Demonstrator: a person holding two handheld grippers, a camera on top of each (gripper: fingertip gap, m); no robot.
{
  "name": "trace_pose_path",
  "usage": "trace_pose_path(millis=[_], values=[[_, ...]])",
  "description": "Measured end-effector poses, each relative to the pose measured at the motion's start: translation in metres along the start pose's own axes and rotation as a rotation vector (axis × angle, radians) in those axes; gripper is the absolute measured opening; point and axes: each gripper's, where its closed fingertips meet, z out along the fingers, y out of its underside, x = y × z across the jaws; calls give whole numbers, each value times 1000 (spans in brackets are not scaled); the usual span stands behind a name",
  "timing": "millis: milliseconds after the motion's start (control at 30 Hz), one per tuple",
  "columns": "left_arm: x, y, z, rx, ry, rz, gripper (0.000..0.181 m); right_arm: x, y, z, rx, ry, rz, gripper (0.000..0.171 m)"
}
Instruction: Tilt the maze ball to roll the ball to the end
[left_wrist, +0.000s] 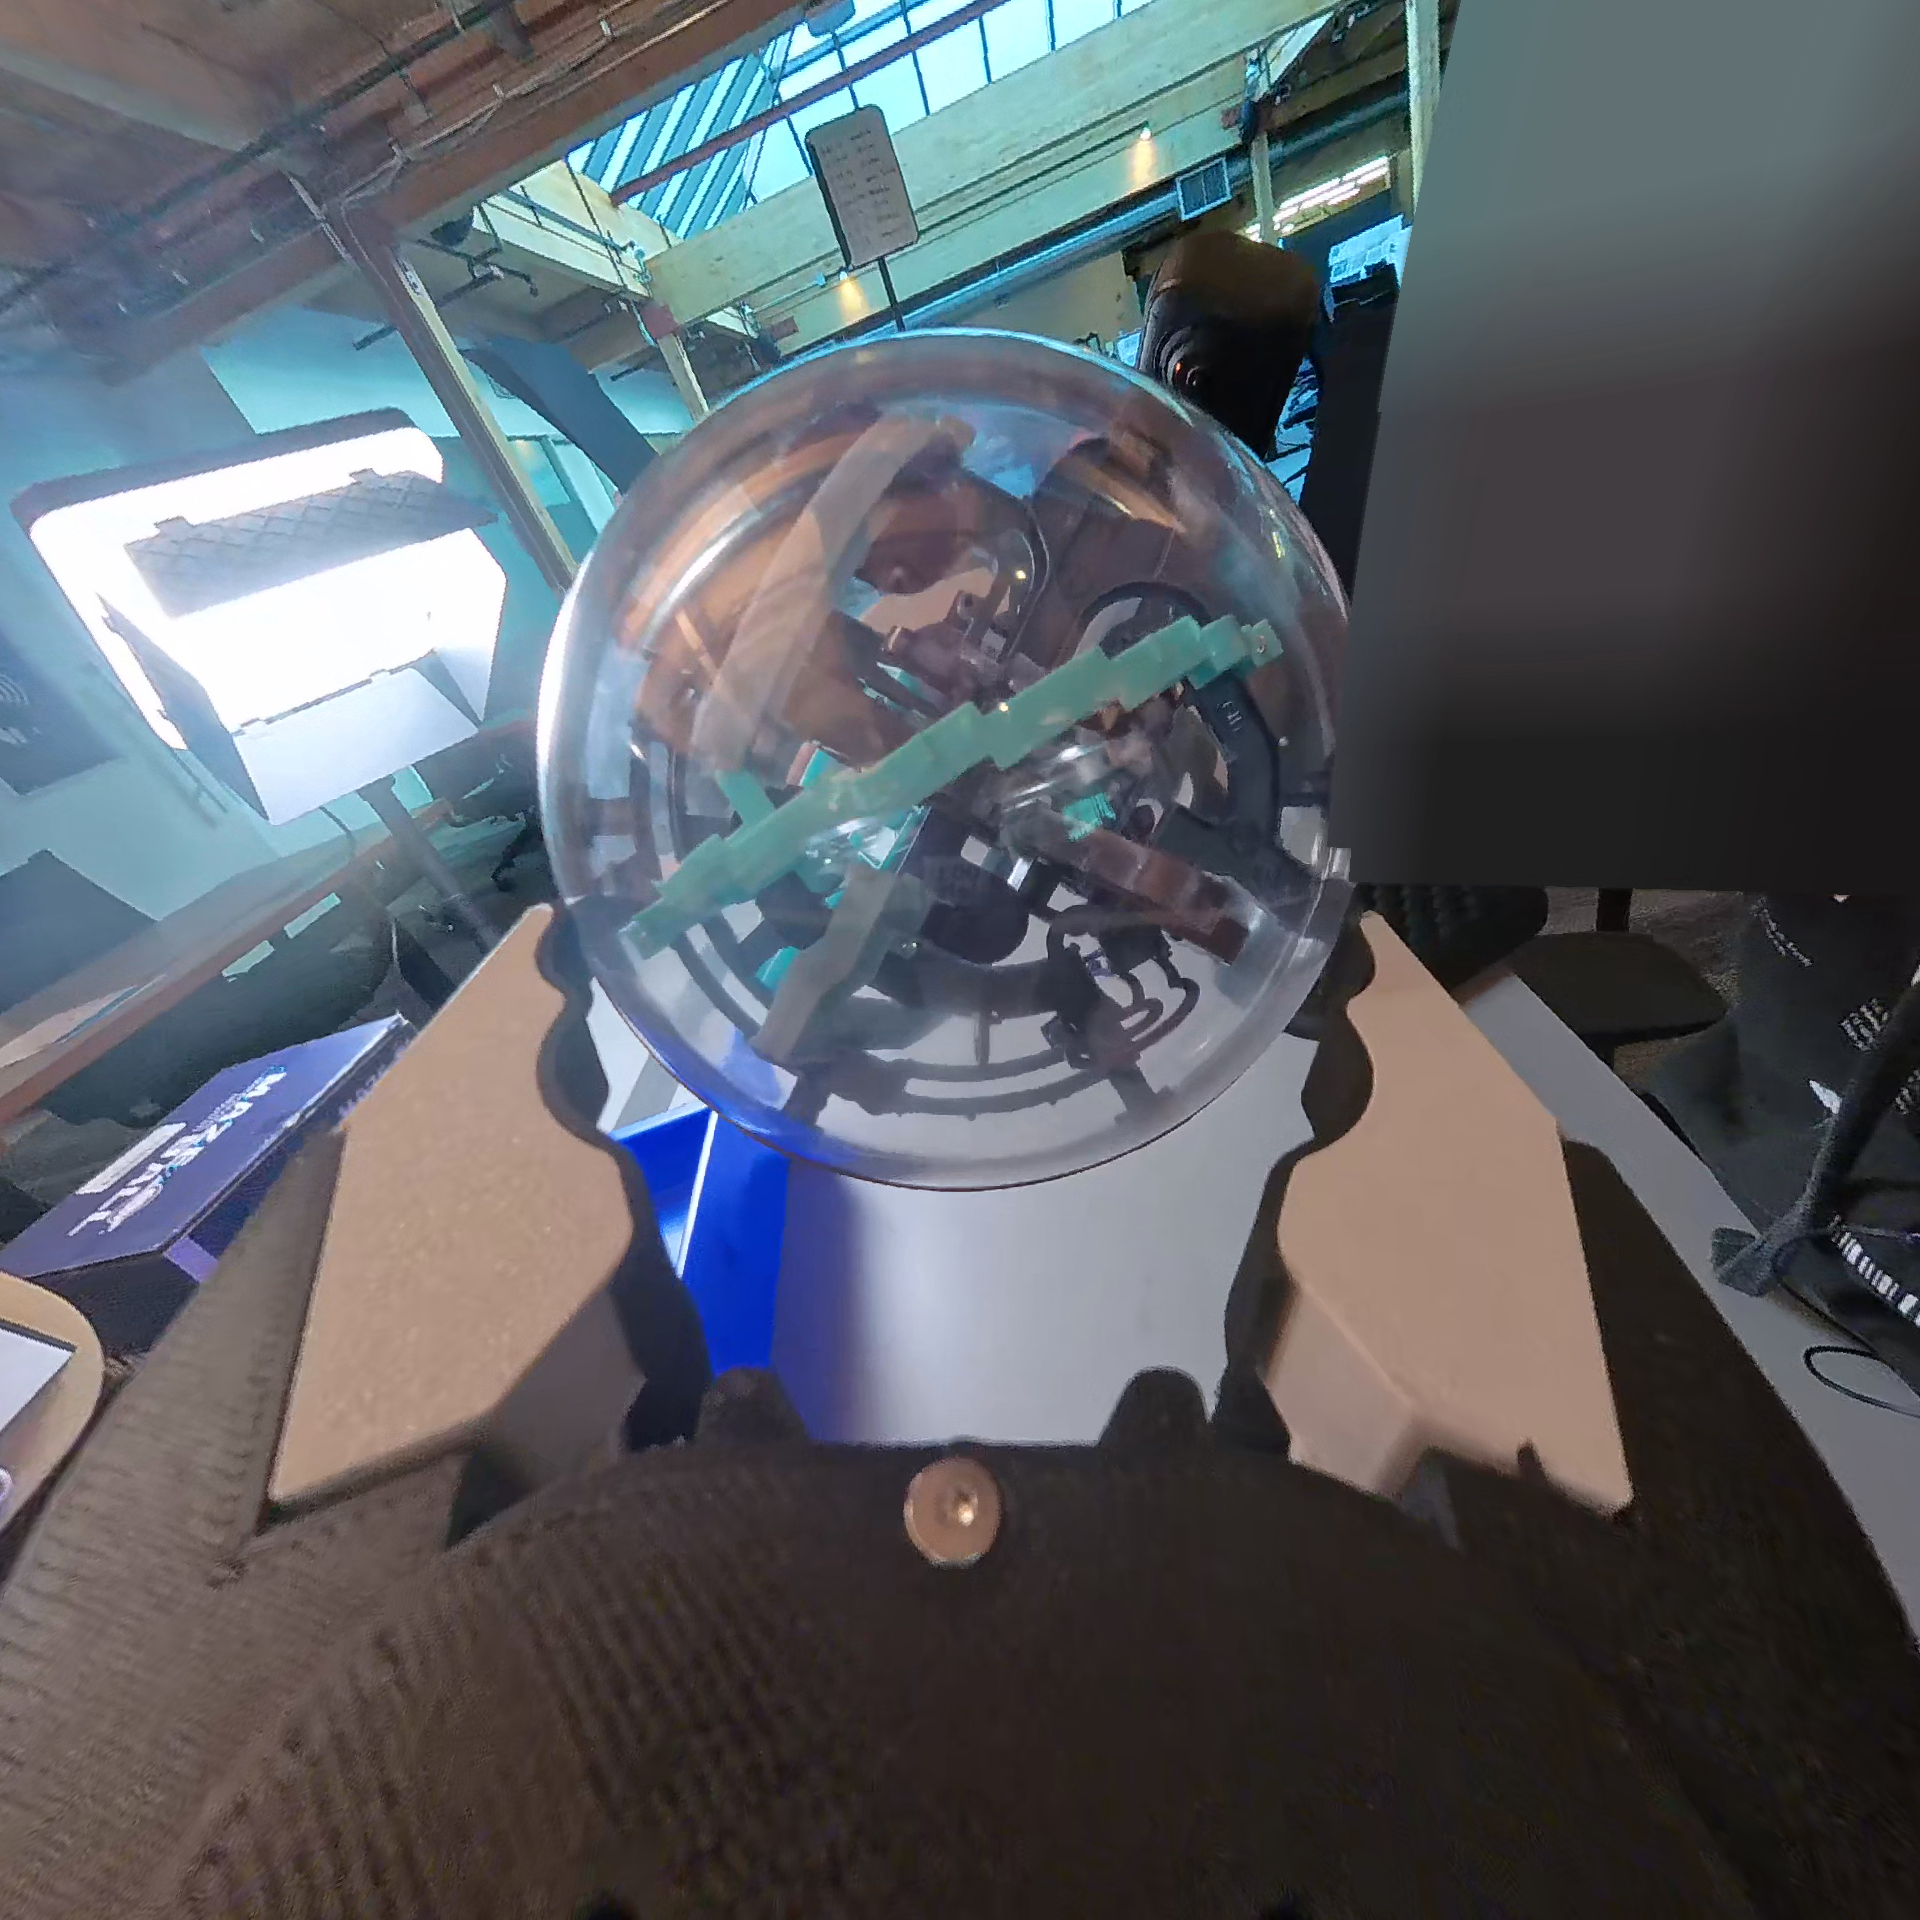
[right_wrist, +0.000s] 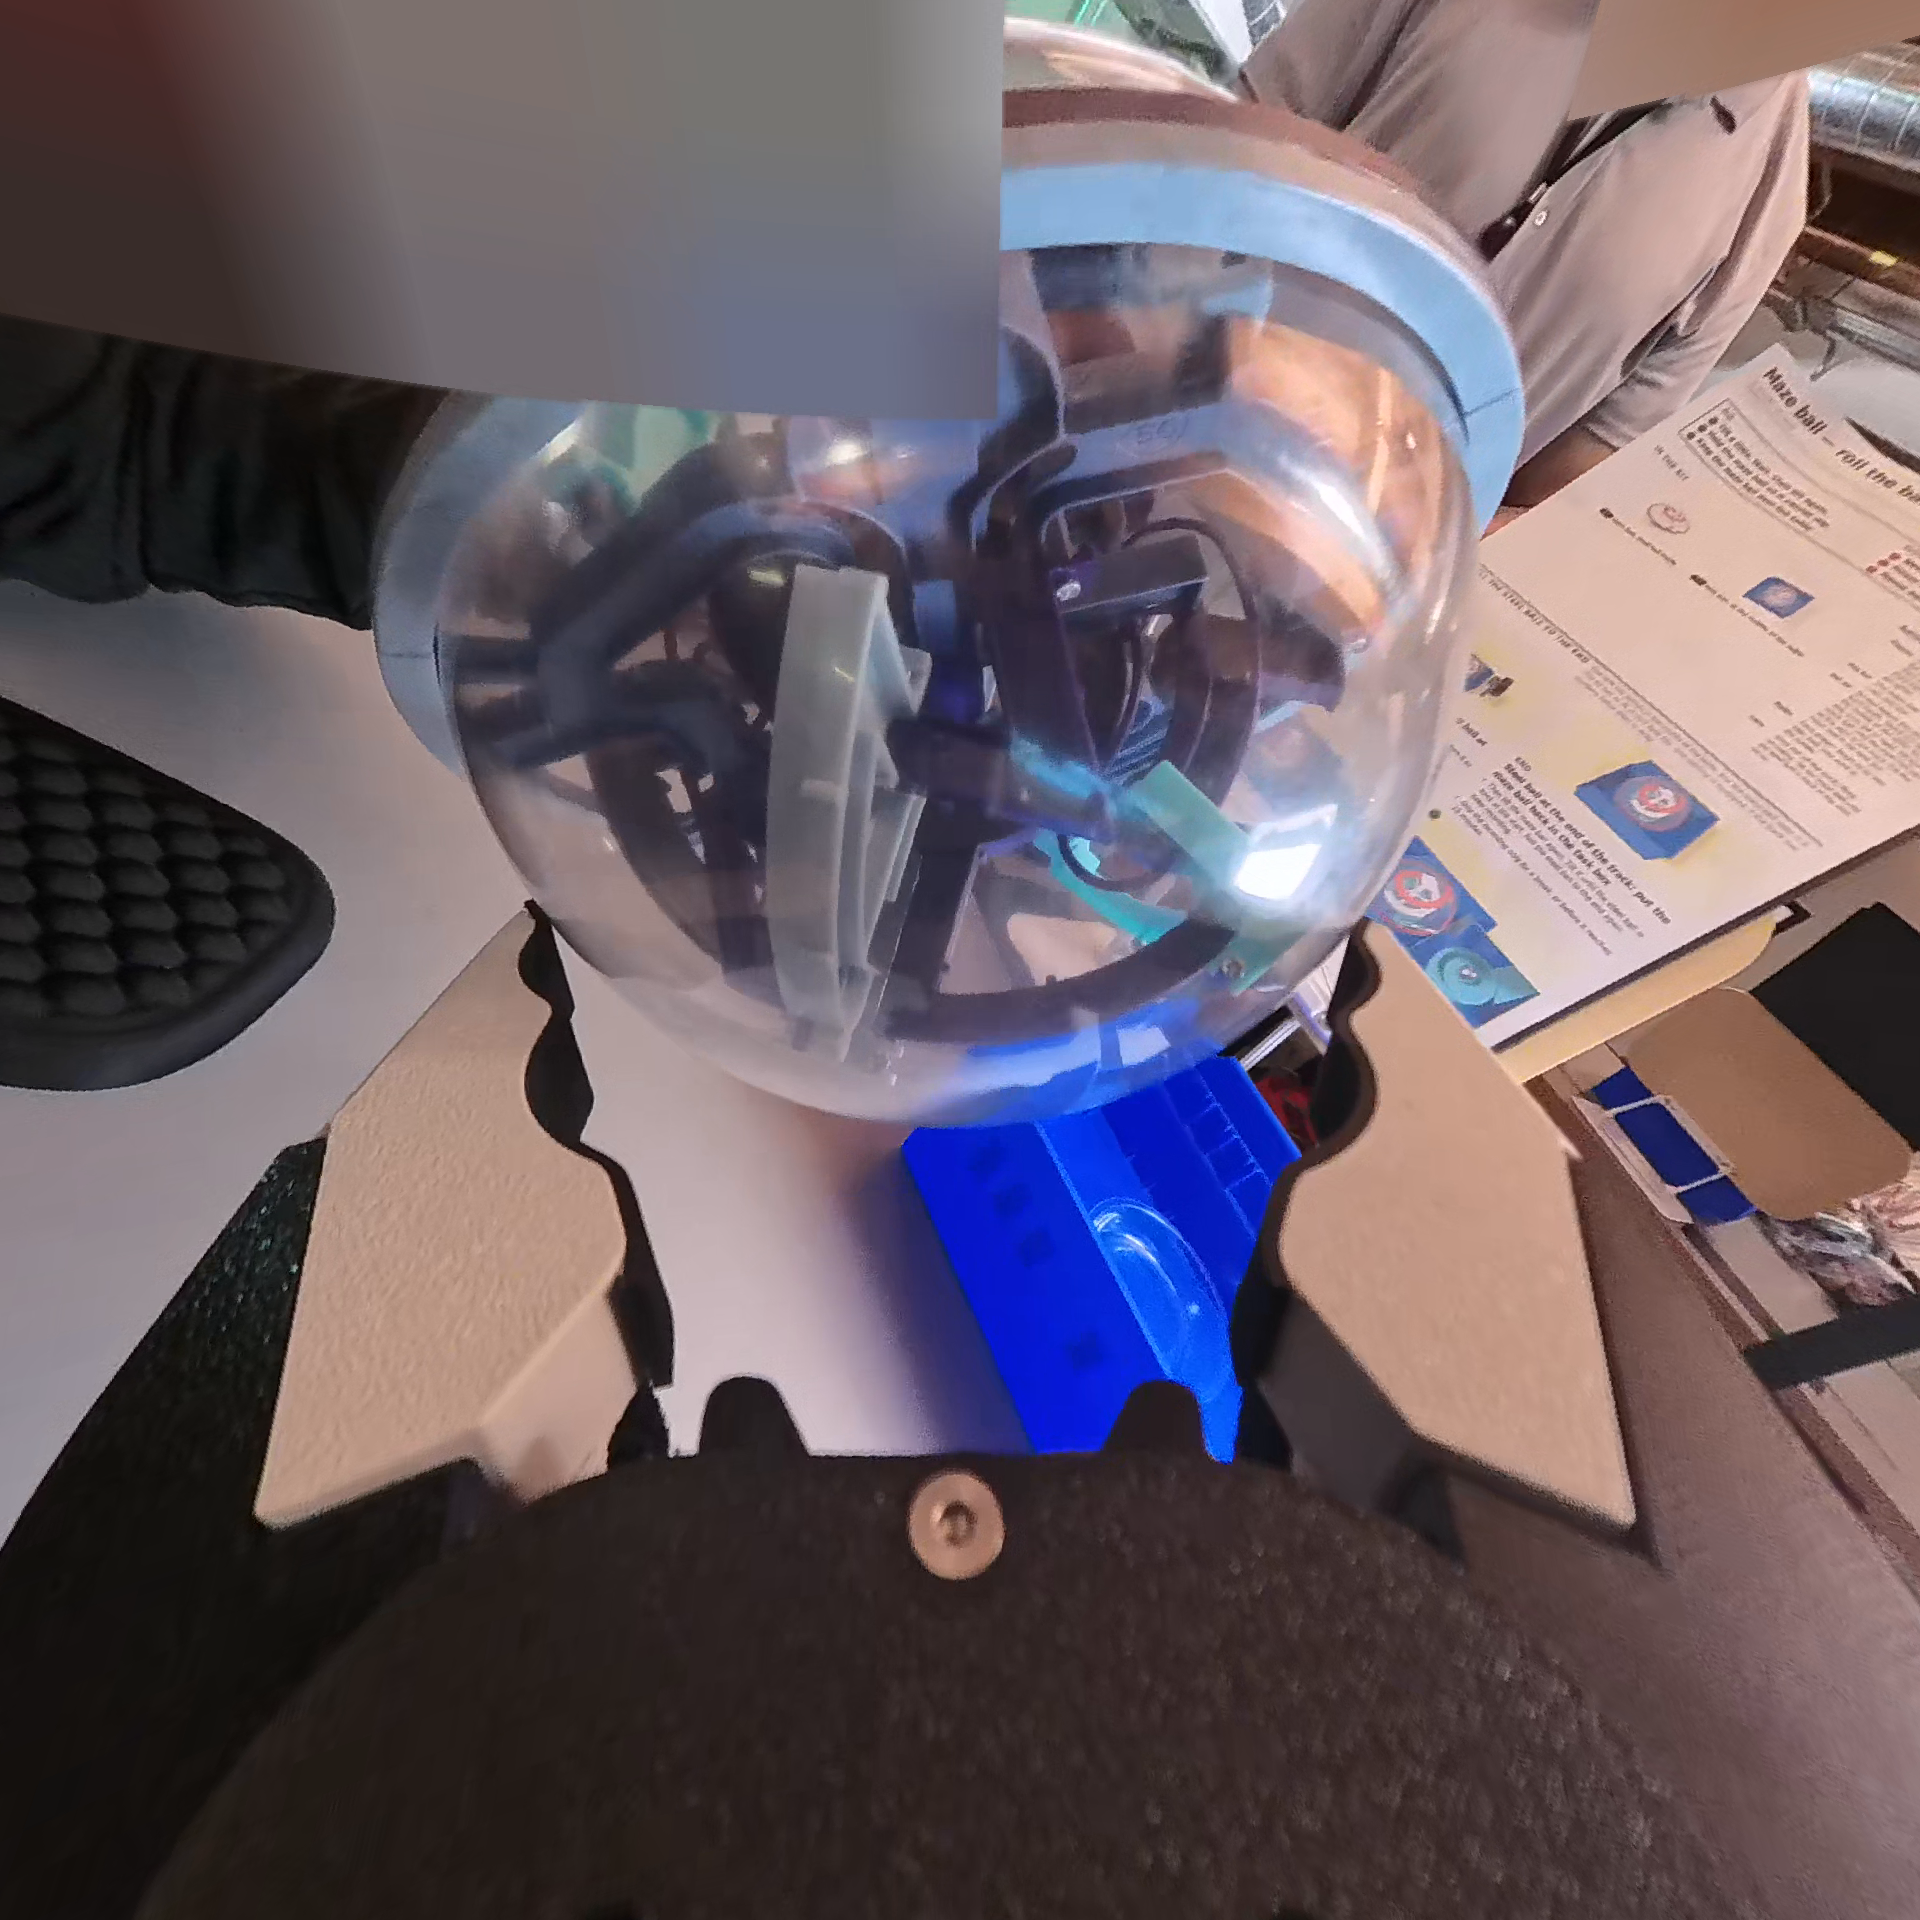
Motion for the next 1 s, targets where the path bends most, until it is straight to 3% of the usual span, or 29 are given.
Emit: trace_pose_path(millis=[500, 1000], values=[[-11, 14, -2, 1, -33, -49, 138, 6, 8, 10, 6, -39, 26, 143], [-9, -9, 8, -54, -182, 36, 137, 18, -4, -1, 27, -126, -46, 145]])
